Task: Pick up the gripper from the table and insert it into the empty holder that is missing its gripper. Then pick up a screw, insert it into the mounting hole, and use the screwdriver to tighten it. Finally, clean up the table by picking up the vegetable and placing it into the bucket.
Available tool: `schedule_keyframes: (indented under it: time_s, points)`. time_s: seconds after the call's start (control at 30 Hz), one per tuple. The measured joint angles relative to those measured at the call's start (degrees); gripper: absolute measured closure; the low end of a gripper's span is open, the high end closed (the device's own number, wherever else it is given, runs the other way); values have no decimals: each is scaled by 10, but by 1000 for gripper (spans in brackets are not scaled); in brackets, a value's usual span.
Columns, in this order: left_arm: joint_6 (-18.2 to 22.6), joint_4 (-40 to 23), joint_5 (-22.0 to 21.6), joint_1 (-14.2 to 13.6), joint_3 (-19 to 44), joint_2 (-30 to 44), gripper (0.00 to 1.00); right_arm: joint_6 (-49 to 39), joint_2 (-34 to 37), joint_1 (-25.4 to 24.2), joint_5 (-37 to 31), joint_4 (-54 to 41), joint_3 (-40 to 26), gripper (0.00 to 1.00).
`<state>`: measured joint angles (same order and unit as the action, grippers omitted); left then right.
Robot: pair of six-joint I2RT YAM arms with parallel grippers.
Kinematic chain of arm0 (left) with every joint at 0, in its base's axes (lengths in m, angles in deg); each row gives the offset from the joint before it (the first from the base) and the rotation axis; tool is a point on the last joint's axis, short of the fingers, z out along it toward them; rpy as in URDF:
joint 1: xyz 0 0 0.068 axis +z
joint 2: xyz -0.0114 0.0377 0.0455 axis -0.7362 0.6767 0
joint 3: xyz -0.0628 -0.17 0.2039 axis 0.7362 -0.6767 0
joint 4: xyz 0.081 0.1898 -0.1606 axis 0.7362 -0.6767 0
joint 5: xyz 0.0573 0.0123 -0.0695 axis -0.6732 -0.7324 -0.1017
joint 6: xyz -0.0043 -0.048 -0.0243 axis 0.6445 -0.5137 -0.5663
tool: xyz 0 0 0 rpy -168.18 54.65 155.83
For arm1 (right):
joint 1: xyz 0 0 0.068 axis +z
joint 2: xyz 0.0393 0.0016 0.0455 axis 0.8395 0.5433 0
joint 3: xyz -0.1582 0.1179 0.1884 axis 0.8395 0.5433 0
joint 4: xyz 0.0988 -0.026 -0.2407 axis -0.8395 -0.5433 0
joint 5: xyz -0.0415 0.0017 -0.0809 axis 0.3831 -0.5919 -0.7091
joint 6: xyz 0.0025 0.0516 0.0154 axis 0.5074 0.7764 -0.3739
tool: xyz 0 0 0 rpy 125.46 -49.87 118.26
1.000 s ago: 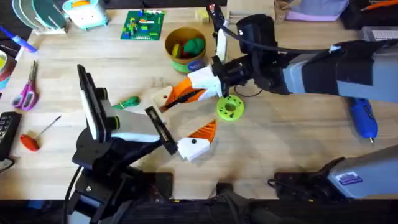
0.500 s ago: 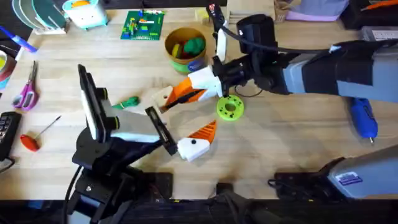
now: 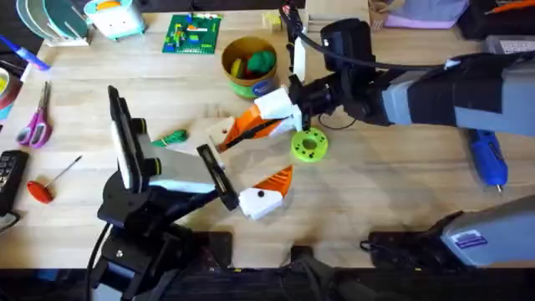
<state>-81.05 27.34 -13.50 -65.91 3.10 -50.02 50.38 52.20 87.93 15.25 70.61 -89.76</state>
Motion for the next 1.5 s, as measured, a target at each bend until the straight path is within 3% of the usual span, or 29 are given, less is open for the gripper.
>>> schedule_keyframes:
  time_s: [0.2, 0.43, 0.57, 1.13, 1.5]
  points:
    - [2, -1, 29, -5, 0, 0, 7, -7, 3, -17, 10, 0, 0, 726]
    - [3, -3, 51, -9, 0, 0, 7, -8, 6, -25, 10, 0, 0, 696]
    - [3, -3, 52, -9, 0, 0, 7, -8, 6, -25, 10, 0, 0, 610]
    - [3, -3, 52, -9, 0, 0, 8, -8, 6, -25, 10, 0, 0, 556]
    - [3, -3, 52, -9, 0, 0, 7, -15, 6, -25, 10, 0, 0, 399]
